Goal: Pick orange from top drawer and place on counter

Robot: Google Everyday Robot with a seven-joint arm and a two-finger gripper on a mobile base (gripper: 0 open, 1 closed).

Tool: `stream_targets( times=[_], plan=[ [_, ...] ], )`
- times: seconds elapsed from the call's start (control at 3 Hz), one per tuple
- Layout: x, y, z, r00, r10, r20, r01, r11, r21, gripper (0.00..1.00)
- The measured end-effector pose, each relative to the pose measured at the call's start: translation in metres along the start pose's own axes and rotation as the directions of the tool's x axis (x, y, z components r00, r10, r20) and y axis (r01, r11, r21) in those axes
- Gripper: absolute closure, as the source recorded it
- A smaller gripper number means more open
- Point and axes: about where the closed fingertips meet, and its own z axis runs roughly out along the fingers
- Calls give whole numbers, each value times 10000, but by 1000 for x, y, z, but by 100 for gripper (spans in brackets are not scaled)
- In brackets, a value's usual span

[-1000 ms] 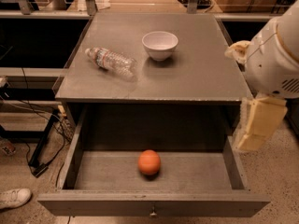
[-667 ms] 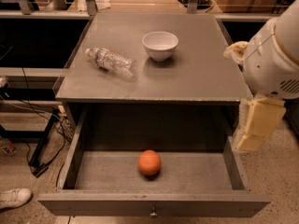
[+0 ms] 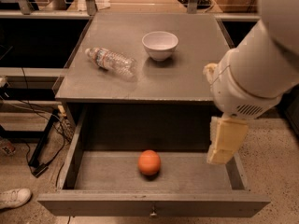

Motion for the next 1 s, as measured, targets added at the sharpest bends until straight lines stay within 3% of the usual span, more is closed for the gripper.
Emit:
stream_targets(
  times=[0.33,1.0],
  plan=[
    [-6,-2,67,9962,-331,-806,295,9985,-455,0],
    [-19,4,84,9958,-300,-863,244,9975,-658,0]
  ],
)
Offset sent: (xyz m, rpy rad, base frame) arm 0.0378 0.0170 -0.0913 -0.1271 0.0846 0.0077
